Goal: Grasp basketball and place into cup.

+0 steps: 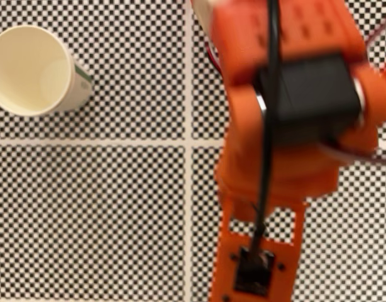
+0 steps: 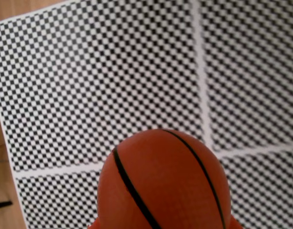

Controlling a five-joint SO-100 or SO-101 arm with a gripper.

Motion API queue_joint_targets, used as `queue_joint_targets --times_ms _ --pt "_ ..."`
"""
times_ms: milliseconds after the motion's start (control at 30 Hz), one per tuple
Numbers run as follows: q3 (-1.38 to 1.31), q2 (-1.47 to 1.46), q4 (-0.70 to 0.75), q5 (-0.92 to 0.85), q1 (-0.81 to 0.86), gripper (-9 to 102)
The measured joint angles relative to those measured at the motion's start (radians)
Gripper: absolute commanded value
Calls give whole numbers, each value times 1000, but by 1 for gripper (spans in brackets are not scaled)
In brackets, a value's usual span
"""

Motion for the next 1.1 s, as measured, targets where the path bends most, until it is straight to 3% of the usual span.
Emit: queue_joint_targets --times_ms 467,767,1100 --pt "400 449 0 -236 304 11" --pt "471 586 0 -402 537 10" --pt "477 614 -3 -414 715 10"
